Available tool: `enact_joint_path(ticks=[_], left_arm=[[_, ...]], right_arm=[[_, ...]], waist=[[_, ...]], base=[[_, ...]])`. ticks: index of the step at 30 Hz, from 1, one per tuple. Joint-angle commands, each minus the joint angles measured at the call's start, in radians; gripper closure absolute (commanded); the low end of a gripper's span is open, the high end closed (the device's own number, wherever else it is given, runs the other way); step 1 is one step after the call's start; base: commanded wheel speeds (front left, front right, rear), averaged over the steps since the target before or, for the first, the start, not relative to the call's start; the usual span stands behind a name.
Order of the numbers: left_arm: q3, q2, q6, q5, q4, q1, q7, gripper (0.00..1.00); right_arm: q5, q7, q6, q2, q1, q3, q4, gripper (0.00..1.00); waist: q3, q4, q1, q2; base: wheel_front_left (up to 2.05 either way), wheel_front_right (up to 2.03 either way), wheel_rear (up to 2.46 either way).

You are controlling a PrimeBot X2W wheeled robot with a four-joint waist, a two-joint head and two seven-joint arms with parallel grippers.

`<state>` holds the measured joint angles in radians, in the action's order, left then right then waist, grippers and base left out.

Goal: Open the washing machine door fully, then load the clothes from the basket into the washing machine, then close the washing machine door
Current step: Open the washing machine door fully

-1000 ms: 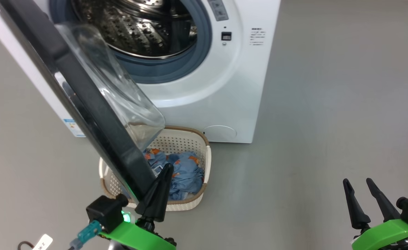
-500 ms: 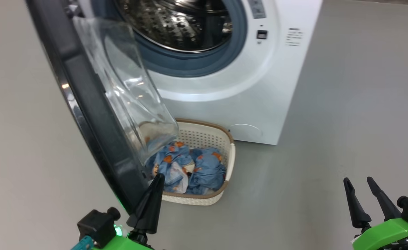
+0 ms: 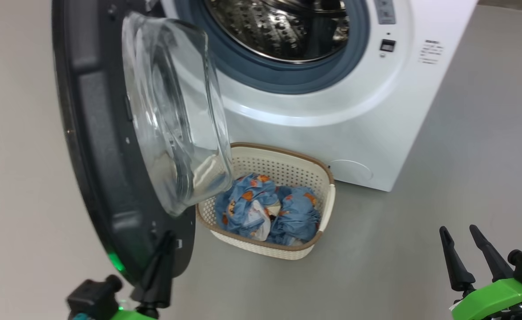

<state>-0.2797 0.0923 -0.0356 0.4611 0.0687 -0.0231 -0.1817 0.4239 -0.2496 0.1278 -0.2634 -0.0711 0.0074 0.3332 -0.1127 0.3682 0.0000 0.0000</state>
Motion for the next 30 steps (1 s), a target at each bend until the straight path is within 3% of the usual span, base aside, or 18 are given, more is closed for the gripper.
enact_joint_path(ticks=[1, 9, 30], left_arm=[[0.063, 0.027, -0.021, -0.004, 0.038, 0.008, 0.003, 1.0], [0.158, 0.065, -0.076, 0.022, 0.061, -0.017, 0.014, 1.0], [0.391, 0.208, -0.077, 0.103, -0.172, 0.157, -0.04, 1.0]], right_arm=[[-0.009, -0.012, 0.003, -0.021, -0.023, 0.021, -0.027, 0.0], [-0.011, -0.012, 0.003, -0.024, -0.03, 0.033, -0.024, 0.0], [-0.012, -0.012, 0.003, -0.05, -0.055, 0.029, -0.031, 0.0]], waist=[[-0.005, 0.024, 0.0, 0.0], [-0.009, 0.056, 0.0, 0.0], [-0.07, 0.063, 0.0, 0.0]], base=[[0.0, 0.0, 0.0], [0.0, 0.0, 0.0], [0.0, 0.0, 0.0]])
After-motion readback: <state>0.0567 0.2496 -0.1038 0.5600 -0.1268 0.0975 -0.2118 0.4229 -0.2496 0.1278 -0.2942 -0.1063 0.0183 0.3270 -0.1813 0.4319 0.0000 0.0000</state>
